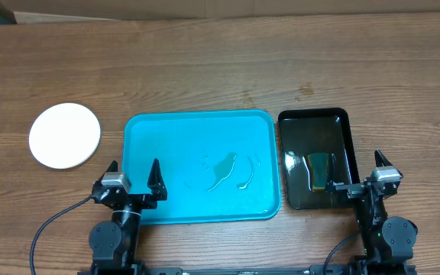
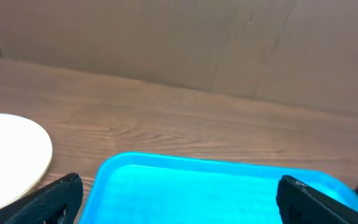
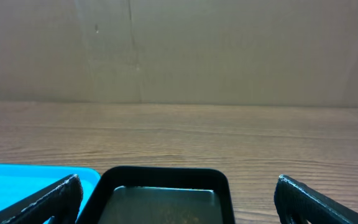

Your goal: Clean dirty plates on tray and stack at the side

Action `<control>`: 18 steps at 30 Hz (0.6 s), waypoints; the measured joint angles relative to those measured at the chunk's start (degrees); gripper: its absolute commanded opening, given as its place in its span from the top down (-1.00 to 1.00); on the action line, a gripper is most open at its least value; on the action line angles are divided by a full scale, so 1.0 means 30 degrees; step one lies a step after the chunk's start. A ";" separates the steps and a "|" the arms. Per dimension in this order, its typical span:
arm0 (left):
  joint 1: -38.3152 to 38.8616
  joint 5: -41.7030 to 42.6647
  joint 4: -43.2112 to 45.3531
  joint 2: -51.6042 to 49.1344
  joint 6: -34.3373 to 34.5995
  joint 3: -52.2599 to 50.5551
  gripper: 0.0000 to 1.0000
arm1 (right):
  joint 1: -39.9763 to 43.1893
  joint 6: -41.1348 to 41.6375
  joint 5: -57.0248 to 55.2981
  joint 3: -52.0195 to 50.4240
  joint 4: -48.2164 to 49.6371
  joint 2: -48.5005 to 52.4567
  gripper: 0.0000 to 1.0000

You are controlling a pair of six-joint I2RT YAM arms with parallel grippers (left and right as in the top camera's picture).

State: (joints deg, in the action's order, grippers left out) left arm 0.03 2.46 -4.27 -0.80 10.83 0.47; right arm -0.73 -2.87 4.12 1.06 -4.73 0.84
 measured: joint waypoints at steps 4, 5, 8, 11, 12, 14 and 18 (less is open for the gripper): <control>0.0000 -0.0066 -0.0007 0.0000 -0.1661 0.0000 -0.99 | 0.0000 0.0000 -0.0007 0.0000 -0.0007 0.0000 -1.00; 0.0000 -0.0066 -0.0007 0.0000 -0.1843 0.0000 -1.00 | 0.0000 0.0015 -0.0007 0.0000 -0.0007 0.0000 -1.00; 0.0000 -0.0066 -0.0007 0.0000 -0.2280 0.0000 -0.99 | 0.0000 0.0000 -0.0007 0.0000 0.0000 0.0000 -1.00; 0.0000 -0.0073 -0.0007 0.0000 -0.2499 0.0000 -1.00 | 0.0000 -0.0007 -0.0007 0.0000 -0.0007 0.0000 -1.00; 0.0000 -0.0073 -0.0007 0.0000 -0.2608 0.0000 -0.99 | 0.0007 -0.0007 -0.0015 0.0000 0.0000 0.0000 -1.00; 0.0000 -0.0080 -0.0007 0.0000 -0.2681 0.0000 -0.99 | 0.0000 -0.0029 -0.0007 0.0000 0.0000 0.0000 -1.00; 0.0000 -0.0131 -0.0007 0.0000 -0.2688 0.0000 -0.99 | 0.0000 -0.0036 -0.0007 0.0000 0.0000 0.0000 -1.00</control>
